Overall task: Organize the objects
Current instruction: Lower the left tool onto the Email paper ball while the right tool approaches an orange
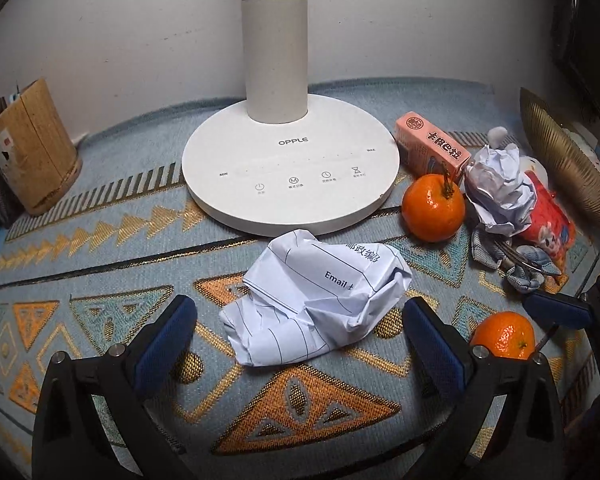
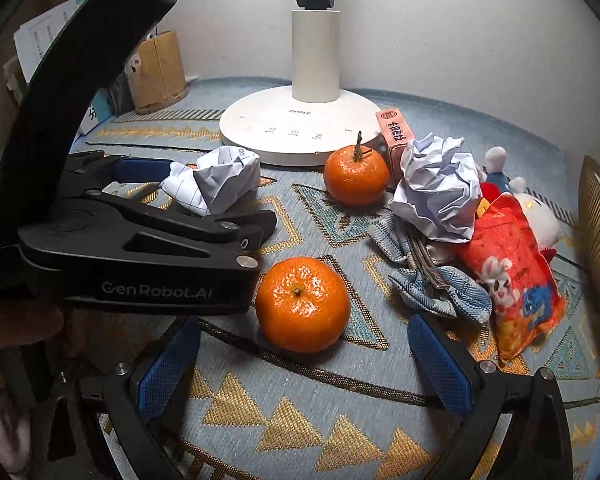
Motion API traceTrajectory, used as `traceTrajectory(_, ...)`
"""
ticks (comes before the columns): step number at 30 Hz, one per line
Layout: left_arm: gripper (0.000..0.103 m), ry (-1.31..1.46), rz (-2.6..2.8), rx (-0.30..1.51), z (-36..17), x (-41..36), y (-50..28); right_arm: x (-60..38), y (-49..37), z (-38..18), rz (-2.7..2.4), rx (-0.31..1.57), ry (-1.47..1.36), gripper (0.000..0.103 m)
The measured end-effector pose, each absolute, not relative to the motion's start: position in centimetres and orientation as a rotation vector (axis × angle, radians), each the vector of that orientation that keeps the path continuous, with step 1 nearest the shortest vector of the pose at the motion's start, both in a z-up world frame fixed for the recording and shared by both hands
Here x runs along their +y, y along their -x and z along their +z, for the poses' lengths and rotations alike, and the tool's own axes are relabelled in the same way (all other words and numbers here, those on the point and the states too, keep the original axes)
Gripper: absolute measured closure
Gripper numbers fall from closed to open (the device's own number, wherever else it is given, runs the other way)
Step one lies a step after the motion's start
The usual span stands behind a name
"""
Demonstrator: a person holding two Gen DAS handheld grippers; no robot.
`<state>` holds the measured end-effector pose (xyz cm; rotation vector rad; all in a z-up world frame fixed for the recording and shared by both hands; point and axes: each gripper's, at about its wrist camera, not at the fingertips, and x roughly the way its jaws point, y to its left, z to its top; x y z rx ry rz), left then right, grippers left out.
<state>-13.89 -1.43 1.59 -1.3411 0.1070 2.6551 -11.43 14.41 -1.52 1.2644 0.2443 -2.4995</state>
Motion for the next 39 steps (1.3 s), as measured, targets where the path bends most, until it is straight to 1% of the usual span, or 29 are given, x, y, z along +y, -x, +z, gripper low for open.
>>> traceTrajectory(39, 0.0, 1.343, 2.654, 0.108, 1.36, -1.45, 13.88, 14.06, 11.47, -1.03, -2.503, 0.242, -1.264, 0.0)
